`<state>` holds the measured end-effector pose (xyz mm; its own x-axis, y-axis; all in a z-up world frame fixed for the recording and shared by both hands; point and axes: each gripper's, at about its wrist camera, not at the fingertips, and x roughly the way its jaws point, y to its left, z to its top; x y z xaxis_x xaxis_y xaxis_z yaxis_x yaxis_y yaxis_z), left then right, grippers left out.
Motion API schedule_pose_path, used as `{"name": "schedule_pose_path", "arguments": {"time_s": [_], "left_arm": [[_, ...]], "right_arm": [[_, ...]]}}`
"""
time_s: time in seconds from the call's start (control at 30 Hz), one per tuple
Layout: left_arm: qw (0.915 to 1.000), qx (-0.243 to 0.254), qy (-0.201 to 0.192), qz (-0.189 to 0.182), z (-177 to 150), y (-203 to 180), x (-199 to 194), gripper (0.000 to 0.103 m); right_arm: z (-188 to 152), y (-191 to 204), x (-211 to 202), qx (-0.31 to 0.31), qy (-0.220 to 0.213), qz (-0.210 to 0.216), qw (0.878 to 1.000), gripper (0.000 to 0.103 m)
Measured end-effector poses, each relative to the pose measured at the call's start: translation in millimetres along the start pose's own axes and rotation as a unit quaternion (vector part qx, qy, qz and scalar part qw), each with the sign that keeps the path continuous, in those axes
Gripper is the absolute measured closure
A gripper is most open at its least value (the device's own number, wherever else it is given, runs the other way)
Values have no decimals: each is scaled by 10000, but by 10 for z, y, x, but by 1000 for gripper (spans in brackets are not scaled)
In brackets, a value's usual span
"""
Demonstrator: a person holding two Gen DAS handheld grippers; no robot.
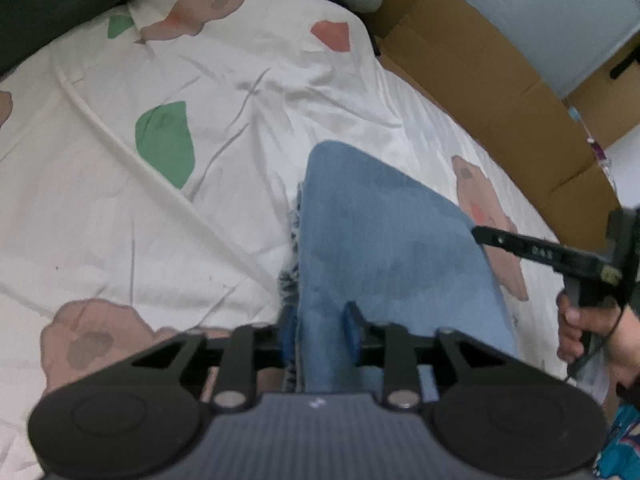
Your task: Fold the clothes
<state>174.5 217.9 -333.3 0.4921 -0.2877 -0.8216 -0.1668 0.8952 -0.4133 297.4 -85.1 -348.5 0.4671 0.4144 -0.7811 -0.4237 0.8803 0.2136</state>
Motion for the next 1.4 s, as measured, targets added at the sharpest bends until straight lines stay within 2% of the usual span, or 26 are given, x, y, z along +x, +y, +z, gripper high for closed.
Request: {"name": "schedule_pose_path", "arguments": {"time_s": [0.13, 0.2, 0.37, 0.47, 0.7, 0.97, 1.1, 1.33, 1.4], "left_arm": [[9998, 182, 78, 22, -94, -38, -50, 56], [9997, 204, 128, 34, -135, -46, -70, 48], [9995, 207, 226, -2, -225, -61, -89, 47], [9991, 261, 321, -42, -284, -82, -110, 46], [9987, 112, 457, -197, -426, -45, -168, 46], [9984, 121, 539, -135, -543, -35, -312, 46], [9975, -64, 673, -212, -666, 20, -375, 52], [9933, -528, 865, -549, -917, 99, -441, 52], [9912, -641, 948, -660, -980, 111, -421, 48]], "right_arm": [[-21, 29, -60, -55, 25, -72, 10000, 85], [-43, -8, -140, 110, 74, 31, 9999, 84], [-271, -52, -286, 220, 289, 287, 9989, 82], [-413, -55, -377, 247, 356, 377, 9983, 71], [-732, -81, -569, 559, 620, 766, 9936, 71], [-1056, -28, -745, 731, 910, 1070, 9874, 70], [-1185, -56, -809, 933, 1021, 1196, 9831, 69], [-1416, -42, -937, 1037, 1333, 1442, 9750, 69], [-1447, -56, -963, 1105, 1375, 1459, 9734, 63]]}}
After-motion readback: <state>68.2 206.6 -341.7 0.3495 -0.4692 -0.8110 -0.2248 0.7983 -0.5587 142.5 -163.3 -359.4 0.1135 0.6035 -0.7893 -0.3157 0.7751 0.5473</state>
